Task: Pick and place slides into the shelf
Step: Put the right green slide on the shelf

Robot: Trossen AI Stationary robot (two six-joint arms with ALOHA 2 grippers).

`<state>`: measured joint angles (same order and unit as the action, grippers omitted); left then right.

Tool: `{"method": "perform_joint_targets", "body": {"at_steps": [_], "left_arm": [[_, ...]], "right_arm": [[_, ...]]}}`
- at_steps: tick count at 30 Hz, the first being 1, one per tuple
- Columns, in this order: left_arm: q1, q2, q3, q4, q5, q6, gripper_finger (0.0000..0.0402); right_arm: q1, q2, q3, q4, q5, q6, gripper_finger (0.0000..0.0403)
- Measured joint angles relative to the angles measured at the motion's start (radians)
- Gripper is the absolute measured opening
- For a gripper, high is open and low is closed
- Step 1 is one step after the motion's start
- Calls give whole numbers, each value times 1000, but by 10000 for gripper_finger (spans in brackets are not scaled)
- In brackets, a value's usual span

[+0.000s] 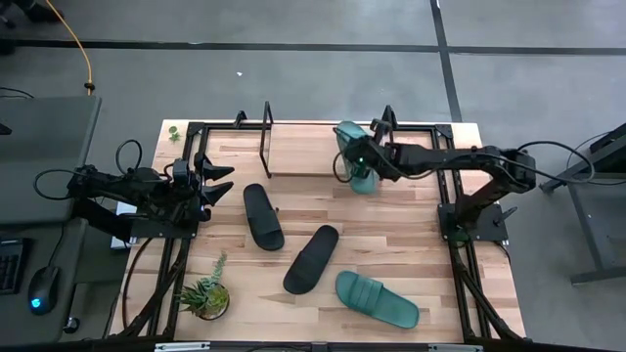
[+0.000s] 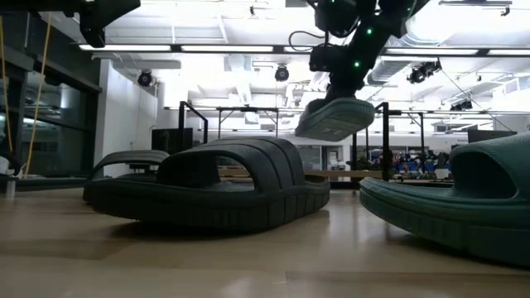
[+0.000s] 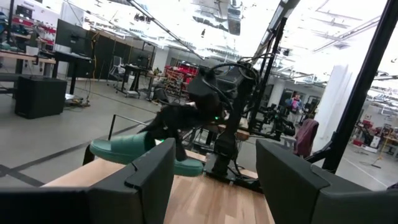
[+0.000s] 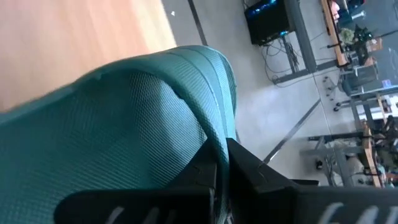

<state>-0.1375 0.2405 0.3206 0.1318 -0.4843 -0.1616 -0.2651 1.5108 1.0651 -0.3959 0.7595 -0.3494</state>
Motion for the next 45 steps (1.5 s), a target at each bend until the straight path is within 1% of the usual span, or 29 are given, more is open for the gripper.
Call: {"method": "perform_joint_targets", "body": {"at_steps": [3,6,8,12,19,30,37,45], "left_arm": [[0,0,0,0,0,0,207],[0,0,0,0,0,0,207],[0,0,0,0,0,0,207],[0,0,0,0,0,0,207],[0,0,0,0,0,0,207],[0,0,0,-1,0,0,207],[0,0,0,-2,0,0,207],[0,0,0,-5,0,0,207]], "right_arm": [[-45,0,0,4,-36,-8,0],[-82,9,0,4,-35,-10,0],[-103,25,0,5,-42,-19,0],[-140,68,0,9,-89,-23,0],[-183,118,0,18,-88,-45,0],[-207,120,0,12,-125,-114,0],[-214,120,0,4,-112,-129,0],[-251,120,0,-29,-110,-130,0]]}}
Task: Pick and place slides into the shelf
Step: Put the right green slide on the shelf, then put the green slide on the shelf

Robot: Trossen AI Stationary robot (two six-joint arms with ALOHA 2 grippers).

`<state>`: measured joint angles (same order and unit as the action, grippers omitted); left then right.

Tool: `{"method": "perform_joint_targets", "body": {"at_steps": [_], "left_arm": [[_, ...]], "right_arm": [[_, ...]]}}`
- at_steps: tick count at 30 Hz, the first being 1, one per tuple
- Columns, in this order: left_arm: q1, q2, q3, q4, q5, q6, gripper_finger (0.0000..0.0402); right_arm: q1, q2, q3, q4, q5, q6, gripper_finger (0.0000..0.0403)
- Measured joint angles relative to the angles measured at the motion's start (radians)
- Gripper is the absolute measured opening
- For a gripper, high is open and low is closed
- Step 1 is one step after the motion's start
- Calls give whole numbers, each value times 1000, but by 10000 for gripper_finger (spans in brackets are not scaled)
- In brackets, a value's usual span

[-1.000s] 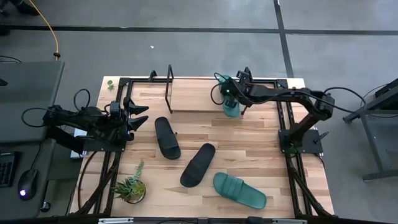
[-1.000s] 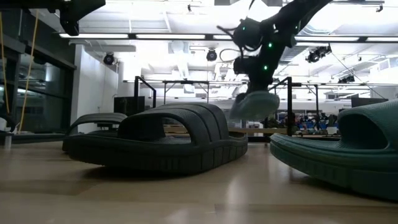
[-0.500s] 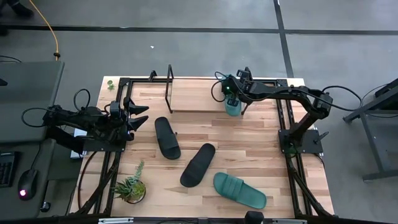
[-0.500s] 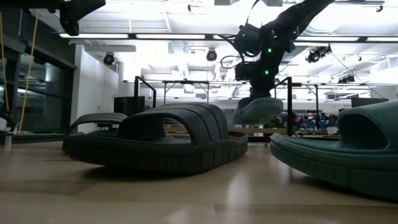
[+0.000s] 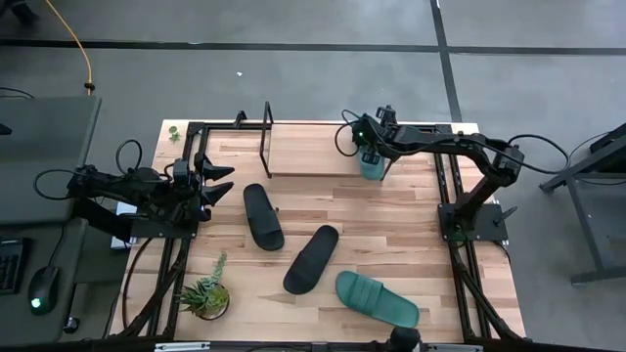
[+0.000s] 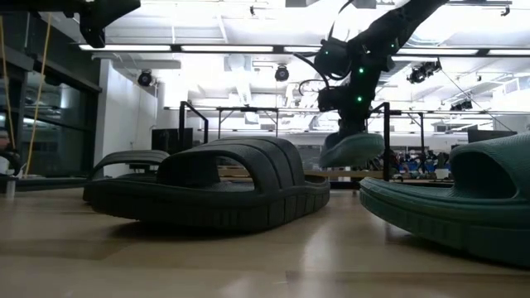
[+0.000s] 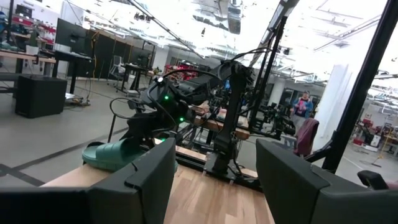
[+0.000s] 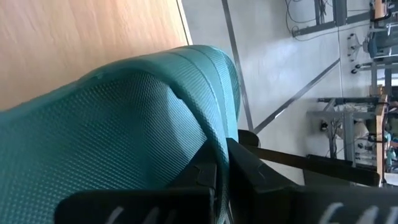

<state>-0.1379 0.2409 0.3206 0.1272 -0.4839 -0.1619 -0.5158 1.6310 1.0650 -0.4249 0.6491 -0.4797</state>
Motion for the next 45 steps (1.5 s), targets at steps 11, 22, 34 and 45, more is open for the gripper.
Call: {"method": "perform_joint_targets", "body": {"at_steps": [11,22,34,45], "left_arm": [[0,0,0,0,0,0,207],[0,0,0,-4,0,0,207],[0,0,0,-4,0,0,207],[0,0,0,-4,0,0,207]], "right_arm": [[-8,0,0,-25,-35,6,0],[-9,0,0,-40,-49,11,42],[-8,0,0,-49,-92,53,164],[20,-41,0,-106,-80,98,195]]}}
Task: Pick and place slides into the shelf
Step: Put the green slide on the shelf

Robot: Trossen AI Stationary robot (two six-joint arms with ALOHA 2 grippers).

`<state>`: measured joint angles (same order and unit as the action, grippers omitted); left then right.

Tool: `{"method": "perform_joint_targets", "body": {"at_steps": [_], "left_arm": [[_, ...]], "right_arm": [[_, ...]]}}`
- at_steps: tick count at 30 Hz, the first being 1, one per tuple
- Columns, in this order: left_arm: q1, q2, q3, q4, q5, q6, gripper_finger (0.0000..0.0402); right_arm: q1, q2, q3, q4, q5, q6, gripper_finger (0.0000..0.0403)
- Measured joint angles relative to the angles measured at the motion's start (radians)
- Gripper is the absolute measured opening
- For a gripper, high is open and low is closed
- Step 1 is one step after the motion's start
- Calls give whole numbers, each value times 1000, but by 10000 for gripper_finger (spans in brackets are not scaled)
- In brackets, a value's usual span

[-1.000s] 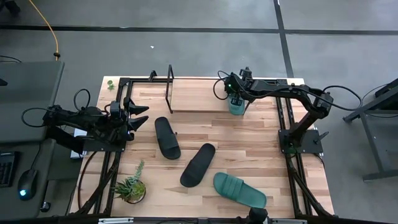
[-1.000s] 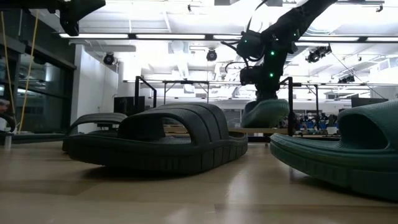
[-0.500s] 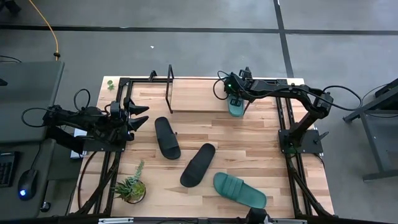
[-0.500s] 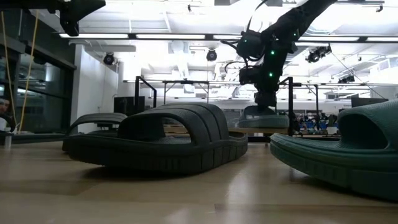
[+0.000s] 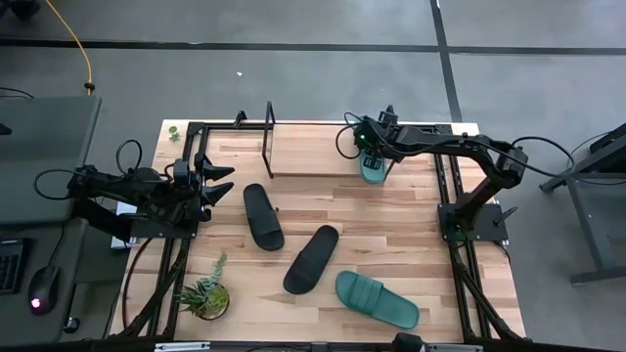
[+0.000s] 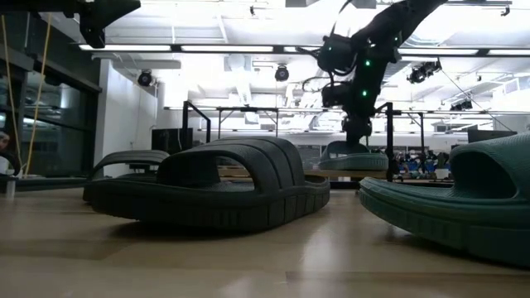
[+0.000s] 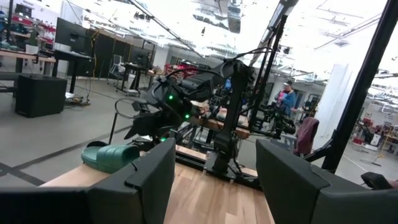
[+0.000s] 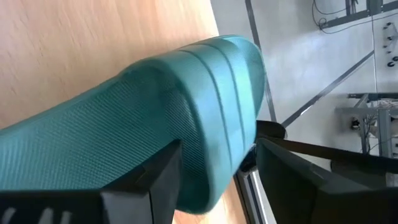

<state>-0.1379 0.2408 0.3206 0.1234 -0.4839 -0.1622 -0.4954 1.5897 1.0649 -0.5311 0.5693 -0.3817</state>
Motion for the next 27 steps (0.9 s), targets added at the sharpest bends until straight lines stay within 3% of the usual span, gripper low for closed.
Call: {"method": "perform_joint_targets", "body": {"at_steps": [13,27], "left_arm": [[0,0,0,0,0,0,207],[0,0,0,0,0,0,207]], "right_arm": [[112,-85,0,-8,-26,28,195],[334,-88,0,-11,-31,145,195]]}}
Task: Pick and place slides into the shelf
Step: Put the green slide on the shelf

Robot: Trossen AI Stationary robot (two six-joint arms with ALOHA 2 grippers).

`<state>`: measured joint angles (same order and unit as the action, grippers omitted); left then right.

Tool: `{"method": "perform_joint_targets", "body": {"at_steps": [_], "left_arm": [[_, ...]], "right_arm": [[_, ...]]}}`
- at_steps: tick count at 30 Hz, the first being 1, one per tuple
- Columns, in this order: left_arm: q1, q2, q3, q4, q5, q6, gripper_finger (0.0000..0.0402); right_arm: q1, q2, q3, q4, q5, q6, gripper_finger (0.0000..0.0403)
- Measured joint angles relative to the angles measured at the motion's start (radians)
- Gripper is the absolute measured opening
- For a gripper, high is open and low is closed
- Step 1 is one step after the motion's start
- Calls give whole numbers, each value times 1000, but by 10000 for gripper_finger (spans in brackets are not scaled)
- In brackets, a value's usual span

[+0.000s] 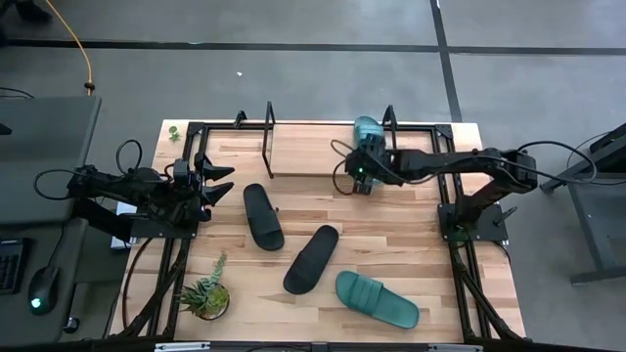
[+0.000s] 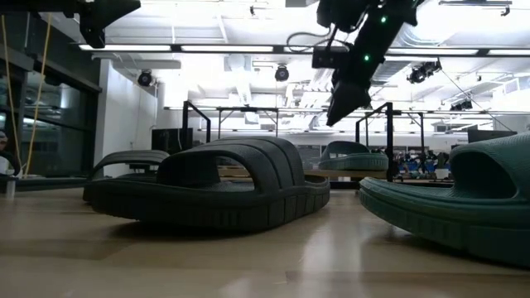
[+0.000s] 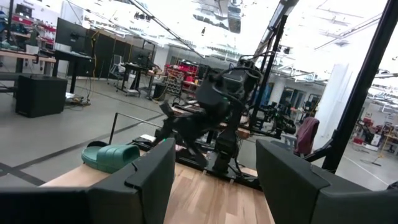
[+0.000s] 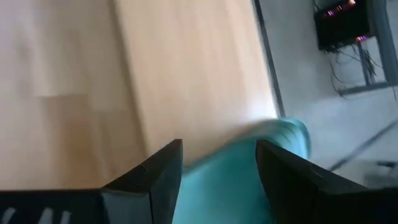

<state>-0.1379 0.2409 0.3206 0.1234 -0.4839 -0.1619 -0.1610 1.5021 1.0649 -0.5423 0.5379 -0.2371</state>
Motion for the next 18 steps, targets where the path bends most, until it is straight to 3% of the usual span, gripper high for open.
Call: {"method": "perform_joint_targets", "body": {"at_steps": [9,18], "left_arm": [[0,0,0,-4,0,0,207],[0,0,0,-9,0,0,207]], "right_arm": [[189,0,0,-24,-61,95,195],[425,0,0,-88,-78,295,195]]}}
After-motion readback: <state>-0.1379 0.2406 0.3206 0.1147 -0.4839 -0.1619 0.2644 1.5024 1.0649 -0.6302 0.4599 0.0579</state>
